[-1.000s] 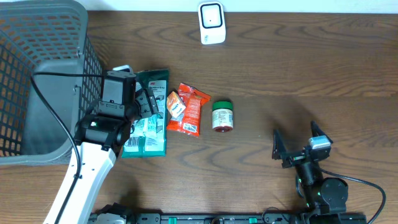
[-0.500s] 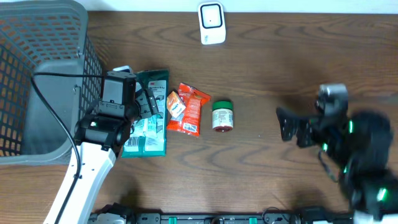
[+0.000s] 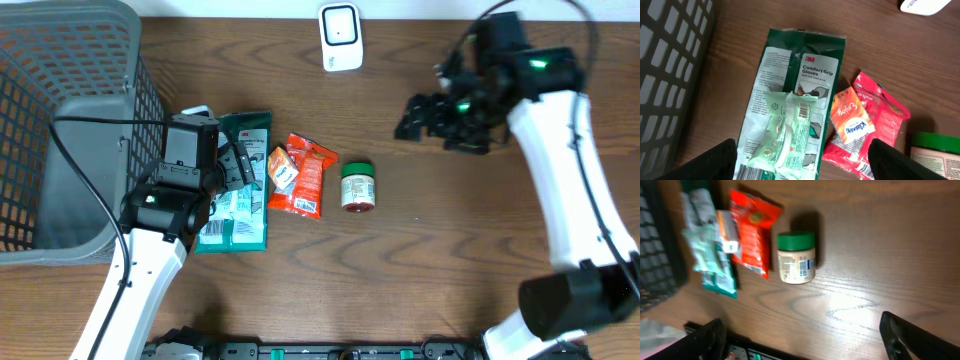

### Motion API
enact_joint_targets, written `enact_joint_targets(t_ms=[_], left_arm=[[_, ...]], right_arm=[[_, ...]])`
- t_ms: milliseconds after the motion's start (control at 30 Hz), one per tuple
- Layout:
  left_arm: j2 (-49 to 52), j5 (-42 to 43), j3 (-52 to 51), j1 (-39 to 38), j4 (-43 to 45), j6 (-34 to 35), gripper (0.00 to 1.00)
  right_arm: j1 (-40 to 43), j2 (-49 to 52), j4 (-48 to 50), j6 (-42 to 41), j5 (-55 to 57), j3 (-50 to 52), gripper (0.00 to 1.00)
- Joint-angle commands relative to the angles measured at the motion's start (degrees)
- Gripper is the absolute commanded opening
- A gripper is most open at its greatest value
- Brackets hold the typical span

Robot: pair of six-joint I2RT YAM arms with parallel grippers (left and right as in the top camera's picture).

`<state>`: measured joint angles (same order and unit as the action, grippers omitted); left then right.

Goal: Scan the item barcode
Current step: 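Move the right gripper forward over the green-capped jar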

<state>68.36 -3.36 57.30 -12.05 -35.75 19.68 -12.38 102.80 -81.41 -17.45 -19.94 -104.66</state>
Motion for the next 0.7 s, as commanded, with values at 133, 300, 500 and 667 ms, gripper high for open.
enact_joint_targets(t_ms=[133,300,500,667], left_arm=[[-0.2,-0.1,1.1,0.2,0.0,0.1,0.83],[-0.2,-0.1,1.1,0.2,0.0,0.1,0.83],[-0.2,-0.1,1.1,0.2,0.0,0.1,0.83],[-0.2,-0.1,1.1,0.2,0.0,0.1,0.83]], right_arm=[[-8.9,12.3,2.4,-3.1,6.8,-1.2,0.95],[-9.7,19.3,7.1,-3.1,6.9,-1.2,0.94],[-10.8,22.5,12.2,-3.1,6.8,-1.2,0.94],[-11.7,23.7,13.6,-3.3,6.8,-1.2,0.94]])
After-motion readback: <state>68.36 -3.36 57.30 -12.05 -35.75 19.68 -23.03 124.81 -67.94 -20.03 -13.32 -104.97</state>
